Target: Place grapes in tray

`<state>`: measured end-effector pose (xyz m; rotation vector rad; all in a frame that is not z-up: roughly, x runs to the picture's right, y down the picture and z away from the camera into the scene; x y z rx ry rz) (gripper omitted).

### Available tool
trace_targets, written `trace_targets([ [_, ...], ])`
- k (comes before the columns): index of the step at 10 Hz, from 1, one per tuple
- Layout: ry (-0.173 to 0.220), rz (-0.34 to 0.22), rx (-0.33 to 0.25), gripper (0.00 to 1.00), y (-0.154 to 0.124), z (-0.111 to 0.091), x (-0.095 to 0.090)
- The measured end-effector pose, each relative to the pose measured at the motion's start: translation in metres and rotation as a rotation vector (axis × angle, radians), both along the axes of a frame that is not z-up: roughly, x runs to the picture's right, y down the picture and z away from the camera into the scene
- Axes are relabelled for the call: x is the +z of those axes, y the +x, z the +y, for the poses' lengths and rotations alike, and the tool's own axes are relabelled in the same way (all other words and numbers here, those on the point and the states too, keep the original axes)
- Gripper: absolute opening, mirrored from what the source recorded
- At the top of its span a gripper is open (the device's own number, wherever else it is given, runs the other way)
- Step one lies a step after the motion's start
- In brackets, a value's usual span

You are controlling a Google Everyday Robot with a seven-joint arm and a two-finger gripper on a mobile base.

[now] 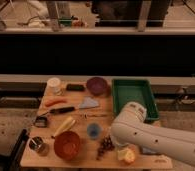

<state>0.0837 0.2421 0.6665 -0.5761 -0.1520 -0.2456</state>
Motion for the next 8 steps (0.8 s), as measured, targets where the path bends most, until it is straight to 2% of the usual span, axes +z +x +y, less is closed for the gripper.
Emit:
trace_targets([
  [2, 0.013, -0.011, 0.021, 0.8, -0.009, -0.01, 0.02],
  [5, 0.03, 0.026, 0.085, 0.8, -0.008, -0.018, 0.043],
  [8, 0.019, 0.057, 0.142, 0.8, -0.007, -0.003, 0.057],
])
